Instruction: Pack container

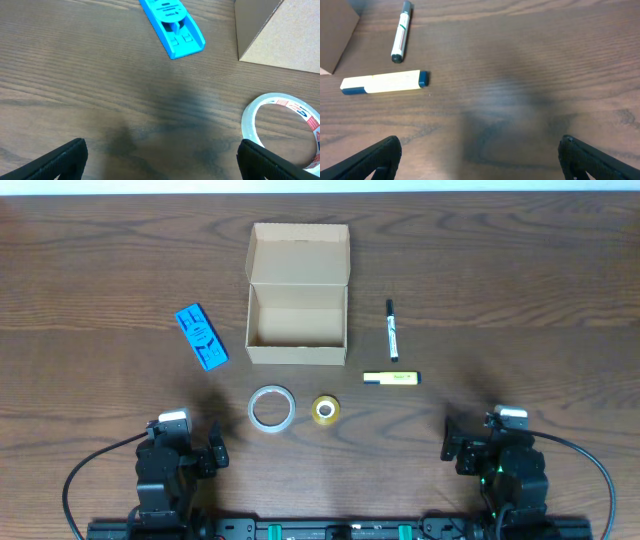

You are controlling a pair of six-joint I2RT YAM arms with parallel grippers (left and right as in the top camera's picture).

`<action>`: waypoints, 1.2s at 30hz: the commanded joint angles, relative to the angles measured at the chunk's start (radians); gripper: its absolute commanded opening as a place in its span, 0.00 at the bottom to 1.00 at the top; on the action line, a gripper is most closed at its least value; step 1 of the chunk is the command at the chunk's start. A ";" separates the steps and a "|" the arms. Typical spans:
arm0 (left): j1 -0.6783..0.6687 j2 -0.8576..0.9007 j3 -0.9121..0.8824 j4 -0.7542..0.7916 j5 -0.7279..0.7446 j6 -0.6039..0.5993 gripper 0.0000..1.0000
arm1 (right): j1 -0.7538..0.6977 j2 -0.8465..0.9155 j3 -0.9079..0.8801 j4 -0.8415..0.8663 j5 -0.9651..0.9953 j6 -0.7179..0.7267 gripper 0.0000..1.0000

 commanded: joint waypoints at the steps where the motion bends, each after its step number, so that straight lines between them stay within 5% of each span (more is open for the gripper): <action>1: -0.005 -0.007 -0.014 -0.002 -0.010 0.021 0.95 | -0.006 -0.006 0.000 0.012 -0.008 0.015 0.99; 13: -0.005 -0.007 -0.014 -0.002 -0.010 0.021 0.95 | -0.006 0.312 0.245 0.030 -0.011 -0.016 0.99; 36: -0.005 -0.007 -0.014 -0.002 -0.010 0.021 0.96 | 0.159 1.522 1.151 -0.153 0.010 0.110 0.99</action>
